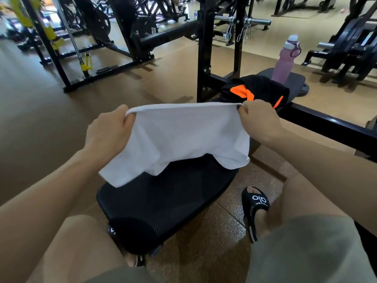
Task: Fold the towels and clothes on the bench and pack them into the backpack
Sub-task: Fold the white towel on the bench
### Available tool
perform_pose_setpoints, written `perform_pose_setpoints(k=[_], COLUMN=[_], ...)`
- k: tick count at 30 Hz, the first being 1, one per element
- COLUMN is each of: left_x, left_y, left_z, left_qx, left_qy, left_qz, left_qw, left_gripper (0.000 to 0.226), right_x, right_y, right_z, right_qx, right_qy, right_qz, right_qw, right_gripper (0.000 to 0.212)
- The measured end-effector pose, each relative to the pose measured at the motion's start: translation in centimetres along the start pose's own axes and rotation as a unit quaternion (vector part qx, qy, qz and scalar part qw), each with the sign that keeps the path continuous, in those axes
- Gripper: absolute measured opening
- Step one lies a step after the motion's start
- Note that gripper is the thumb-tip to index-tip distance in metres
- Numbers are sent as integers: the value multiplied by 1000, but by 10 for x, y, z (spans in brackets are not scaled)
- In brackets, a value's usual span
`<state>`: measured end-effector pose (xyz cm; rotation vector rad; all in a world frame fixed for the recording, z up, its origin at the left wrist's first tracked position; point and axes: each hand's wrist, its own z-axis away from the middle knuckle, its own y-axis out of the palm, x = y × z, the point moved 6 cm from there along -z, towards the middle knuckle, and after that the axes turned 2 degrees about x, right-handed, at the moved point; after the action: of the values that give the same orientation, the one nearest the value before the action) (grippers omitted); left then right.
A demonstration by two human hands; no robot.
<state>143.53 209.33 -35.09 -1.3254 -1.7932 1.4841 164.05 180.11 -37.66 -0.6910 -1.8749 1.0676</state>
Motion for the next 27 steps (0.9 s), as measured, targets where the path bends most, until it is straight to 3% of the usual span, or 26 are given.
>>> perform_pose_setpoints(k=[2,4,6,7,9,14,16,20,21,25,27], left_x=[0,-3,-7,-13,-28,-83,-95,-98,-100,-105,-106], left_y=[14,39,54,59,65,57,47,44,44,39,37], left_z=[5,16,26,30,37,42,40,42,44,48,49], left_qx=[60,139,168,179,196,226,220,249,250,164,140], left_qy=[-36,-60,-114,-142,-168,-68,-10,12,32,136,178], left_qz=[32,73,176,239,329,393,357,333,315,207,189], left_qw=[997,986,963,944,908,889,908,910,915,955,955], left_gripper=[36,35,31,28,24,17,12,4,11,30,30], right_x=[-1,2,15,25,46,88,98,97,96,96,90], right_y=[2,24,44,49,58,60,58,57,58,57,57], right_z=[0,10,36,47,61,71,72,73,74,81,80], right_qx=[44,211,375,418,465,457,454,419,412,412,398], right_qy=[52,99,159,176,151,90,74,118,130,143,154], right_qz=[-39,-93,-275,-351,-408,-435,-459,-515,-532,-571,-557], right_qw=[997,968,871,819,771,771,760,738,728,695,712], right_gripper=[36,21,15,15,16,21,17,12,13,12,11])
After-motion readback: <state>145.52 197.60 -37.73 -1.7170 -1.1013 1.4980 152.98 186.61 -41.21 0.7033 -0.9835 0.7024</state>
